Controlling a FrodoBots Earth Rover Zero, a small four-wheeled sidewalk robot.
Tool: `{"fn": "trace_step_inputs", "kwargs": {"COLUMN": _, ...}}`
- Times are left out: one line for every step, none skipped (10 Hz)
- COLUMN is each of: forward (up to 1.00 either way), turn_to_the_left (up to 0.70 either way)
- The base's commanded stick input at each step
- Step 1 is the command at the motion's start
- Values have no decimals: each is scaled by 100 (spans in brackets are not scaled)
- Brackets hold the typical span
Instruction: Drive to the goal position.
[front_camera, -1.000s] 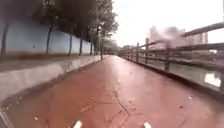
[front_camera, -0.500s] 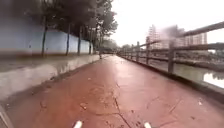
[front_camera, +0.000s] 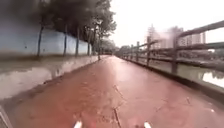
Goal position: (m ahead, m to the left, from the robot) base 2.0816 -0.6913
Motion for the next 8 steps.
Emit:
{"fn": "trace_step_inputs", "kwargs": {"forward": 50, "turn_to_the_left": 0}}
{"fn": "trace_step_inputs", "kwargs": {"forward": 50, "turn_to_the_left": 0}}
{"fn": "trace_step_inputs", "kwargs": {"forward": 50, "turn_to_the_left": 0}}
{"fn": "trace_step_inputs", "kwargs": {"forward": 50, "turn_to_the_left": 0}}
{"fn": "trace_step_inputs", "kwargs": {"forward": 50, "turn_to_the_left": 0}}
{"fn": "trace_step_inputs", "kwargs": {"forward": 50, "turn_to_the_left": 0}}
{"fn": "trace_step_inputs", "kwargs": {"forward": 50, "turn_to_the_left": 0}}
{"fn": "trace_step_inputs", "kwargs": {"forward": 50, "turn_to_the_left": 0}}
